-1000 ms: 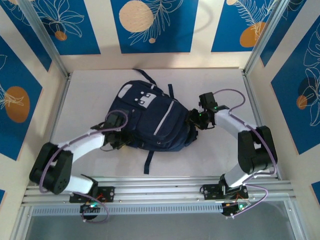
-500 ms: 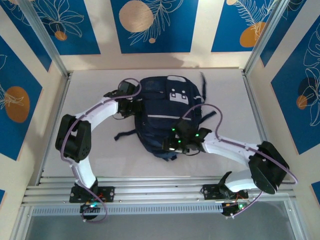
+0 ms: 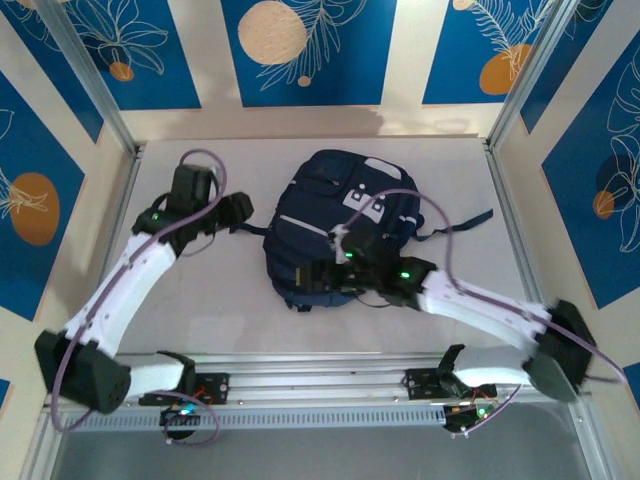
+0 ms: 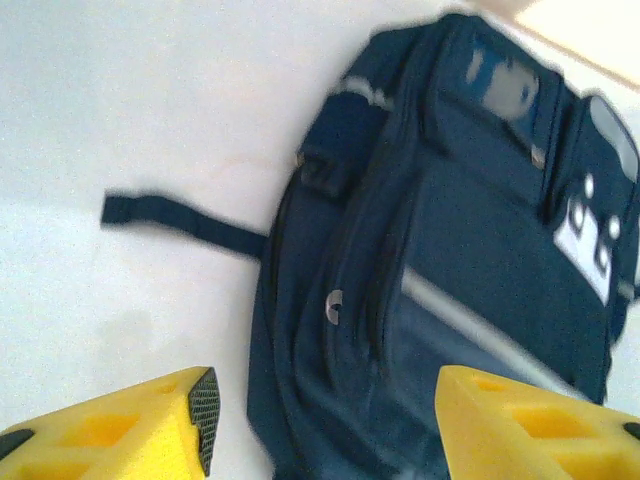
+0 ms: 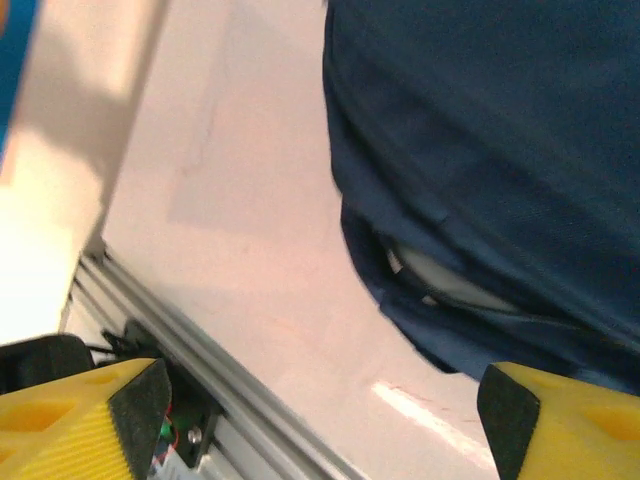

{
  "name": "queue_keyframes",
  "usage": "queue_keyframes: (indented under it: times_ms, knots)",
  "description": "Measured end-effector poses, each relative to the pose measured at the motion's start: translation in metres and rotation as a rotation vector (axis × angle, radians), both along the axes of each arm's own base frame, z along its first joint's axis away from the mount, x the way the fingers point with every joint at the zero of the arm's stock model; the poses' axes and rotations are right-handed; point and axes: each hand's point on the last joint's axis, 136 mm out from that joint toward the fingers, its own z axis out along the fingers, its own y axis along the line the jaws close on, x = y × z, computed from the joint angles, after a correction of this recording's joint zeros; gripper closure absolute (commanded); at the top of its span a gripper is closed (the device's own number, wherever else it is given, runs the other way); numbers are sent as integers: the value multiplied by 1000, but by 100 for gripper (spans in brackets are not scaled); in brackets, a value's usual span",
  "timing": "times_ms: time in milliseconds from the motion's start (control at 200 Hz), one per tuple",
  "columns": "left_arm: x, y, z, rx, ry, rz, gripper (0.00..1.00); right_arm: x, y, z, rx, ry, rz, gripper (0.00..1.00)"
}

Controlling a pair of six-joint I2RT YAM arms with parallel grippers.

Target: Pack the student bag

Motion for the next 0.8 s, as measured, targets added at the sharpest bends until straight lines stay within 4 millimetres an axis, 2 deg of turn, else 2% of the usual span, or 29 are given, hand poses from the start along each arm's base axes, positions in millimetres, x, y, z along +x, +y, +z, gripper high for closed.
queue_keyframes:
  times_ms: [70, 130, 180, 265, 330, 405, 510, 610, 715, 800]
  knots:
    - [-27, -10, -22, -28, 51, -40, 41, 16, -38, 12, 2, -46, -124, 20]
    - [-51, -23, -44, -41, 107, -86, 41, 33, -71, 6, -22, -39, -240, 20]
    - [-70, -32, -61, -44, 150, -123, 41, 46, -95, -8, -53, -10, -323, 20]
    - [-99, -41, -78, -50, 189, -170, 41, 59, -130, -47, -122, 86, -431, 21]
    - [-116, -43, -83, -65, 193, -191, 41, 60, -147, -71, -153, 159, -476, 24]
    - [-131, -43, -85, -87, 184, -204, 41, 65, -158, -89, -164, 234, -508, 34]
    - [-139, -38, -84, -98, 174, -199, 41, 70, -154, -112, -182, 329, -496, 45]
    - [-140, -34, -81, -97, 155, -191, 41, 71, -134, -133, -187, 389, -455, 55]
    - [-142, -30, -80, -82, 157, -182, 40, 67, -99, -138, -173, 403, -397, 58]
    - [-142, -26, -77, -61, 153, -173, 40, 59, -55, -132, -138, 392, -313, 57]
